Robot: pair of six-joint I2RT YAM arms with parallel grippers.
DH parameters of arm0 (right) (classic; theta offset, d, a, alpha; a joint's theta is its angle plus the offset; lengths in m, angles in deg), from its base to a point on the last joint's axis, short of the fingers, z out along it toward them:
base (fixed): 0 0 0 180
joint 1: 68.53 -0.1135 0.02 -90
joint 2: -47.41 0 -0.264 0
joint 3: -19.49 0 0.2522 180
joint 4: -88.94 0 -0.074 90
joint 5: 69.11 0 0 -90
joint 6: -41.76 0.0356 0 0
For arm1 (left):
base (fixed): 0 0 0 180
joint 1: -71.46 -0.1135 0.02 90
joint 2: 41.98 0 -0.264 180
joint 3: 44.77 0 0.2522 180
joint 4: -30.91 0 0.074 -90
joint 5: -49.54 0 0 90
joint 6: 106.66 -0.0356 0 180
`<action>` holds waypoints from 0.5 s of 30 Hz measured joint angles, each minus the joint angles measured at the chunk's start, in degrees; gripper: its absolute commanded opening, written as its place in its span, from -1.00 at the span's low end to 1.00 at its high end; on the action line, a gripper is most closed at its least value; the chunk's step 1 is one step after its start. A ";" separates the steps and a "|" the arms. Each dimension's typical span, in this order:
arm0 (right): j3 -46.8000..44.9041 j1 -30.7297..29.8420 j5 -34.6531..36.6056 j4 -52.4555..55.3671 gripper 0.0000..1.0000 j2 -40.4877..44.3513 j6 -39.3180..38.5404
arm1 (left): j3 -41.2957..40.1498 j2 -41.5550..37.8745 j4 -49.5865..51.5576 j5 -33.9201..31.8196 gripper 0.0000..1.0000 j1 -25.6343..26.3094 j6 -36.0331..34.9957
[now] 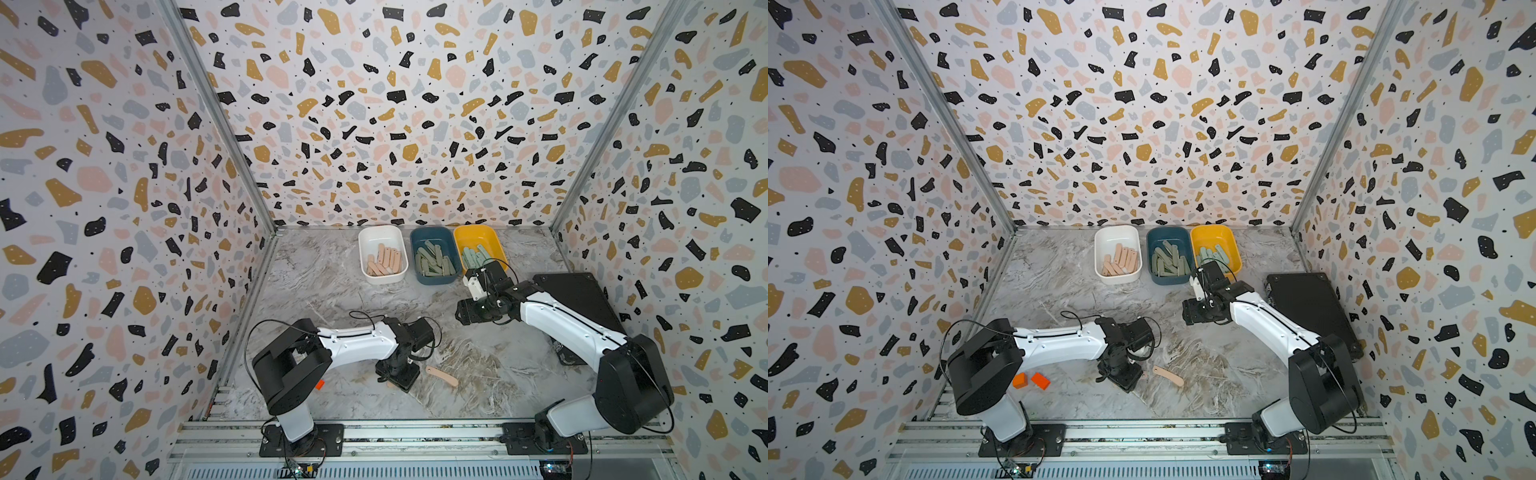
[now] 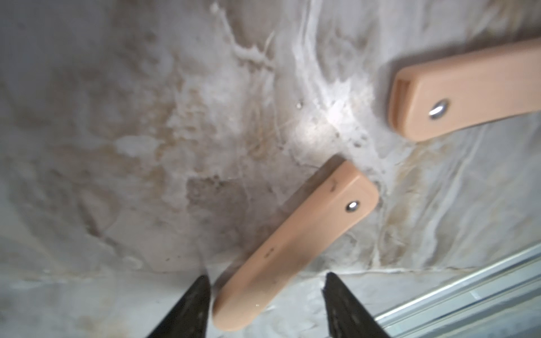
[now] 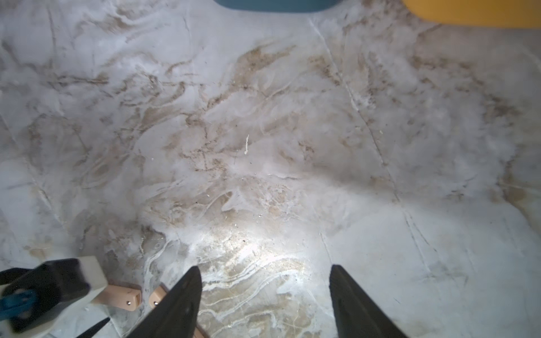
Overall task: Place the fruit knives into the storage box by color
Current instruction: Pick up the fruit knife from the center of the board.
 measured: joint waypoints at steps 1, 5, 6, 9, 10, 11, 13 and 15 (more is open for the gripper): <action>-0.39 0.00 -0.09 -0.24 0.44 0.81 0.15 | 0.13 0.17 0.20 -0.33 -0.18 0.00 -0.09; -3.80 0.00 -0.85 -0.74 0.44 3.19 1.05 | 0.17 0.31 0.42 -1.60 -0.45 -0.02 -0.26; -4.90 0.00 -1.07 -0.68 0.44 3.56 1.31 | 0.17 0.37 0.46 -1.86 -0.51 -0.02 -0.20; -7.69 0.00 -1.51 -0.50 0.45 4.20 2.14 | 0.26 0.39 0.57 -2.08 -0.67 -0.02 0.11; -8.24 0.00 -1.62 -0.31 0.46 4.24 2.38 | 0.35 0.39 0.63 -2.08 -0.75 -0.02 0.33; -8.55 0.00 -1.70 -0.11 0.46 4.24 2.56 | 0.42 0.44 0.66 -2.05 -0.81 -0.02 0.46; -8.74 0.00 -1.97 0.09 0.46 4.26 2.84 | 0.63 0.50 0.81 -2.05 -0.88 -0.13 0.79; -8.74 0.00 -2.25 0.09 0.46 4.39 3.15 | 1.33 0.50 1.09 -1.97 -0.88 -1.14 1.22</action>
